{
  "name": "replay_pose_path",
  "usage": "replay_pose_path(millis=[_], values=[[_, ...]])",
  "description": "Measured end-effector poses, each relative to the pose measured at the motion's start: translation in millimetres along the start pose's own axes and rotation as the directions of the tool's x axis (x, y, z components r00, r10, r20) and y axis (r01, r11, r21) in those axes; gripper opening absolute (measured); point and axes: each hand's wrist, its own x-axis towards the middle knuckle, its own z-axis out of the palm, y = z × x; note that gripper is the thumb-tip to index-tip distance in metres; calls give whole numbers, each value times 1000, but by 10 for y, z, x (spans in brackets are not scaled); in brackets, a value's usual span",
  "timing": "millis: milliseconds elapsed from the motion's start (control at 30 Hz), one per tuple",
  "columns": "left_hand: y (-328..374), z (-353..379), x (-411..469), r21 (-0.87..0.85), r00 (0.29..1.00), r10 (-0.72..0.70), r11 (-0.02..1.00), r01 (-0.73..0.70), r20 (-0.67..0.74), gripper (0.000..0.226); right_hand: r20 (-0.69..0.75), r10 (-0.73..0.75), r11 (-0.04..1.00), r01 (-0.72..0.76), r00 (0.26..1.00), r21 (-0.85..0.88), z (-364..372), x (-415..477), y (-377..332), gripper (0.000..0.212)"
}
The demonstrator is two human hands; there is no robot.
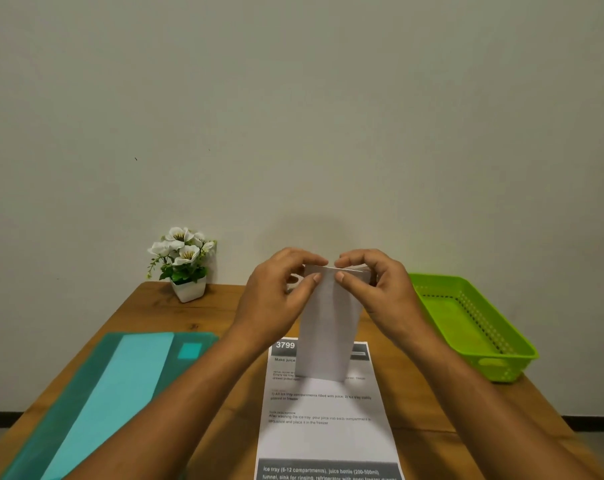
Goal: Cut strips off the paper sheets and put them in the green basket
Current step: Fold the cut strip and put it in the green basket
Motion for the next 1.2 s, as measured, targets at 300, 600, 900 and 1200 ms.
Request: replay_pose_path(millis=[300, 600, 900, 1200], values=[[2, -23, 32, -44, 997, -72, 996, 72, 1, 10, 75, -9, 999, 12, 997, -34, 0, 4, -101, 5], [45, -95, 49, -53, 998, -43, 998, 41, -49, 8, 33, -2, 999, 3, 999, -42, 3, 12, -169, 8], [-26, -123, -9, -338, 961, -269, 912, 234, -60, 6, 15, 64, 982, -66, 998, 175, -155, 20, -125, 4], [9, 75, -171, -507, 916, -392, 809, 298, -88, 5, 53, 60, 974, -70, 997, 217, -130, 7, -110, 3]])
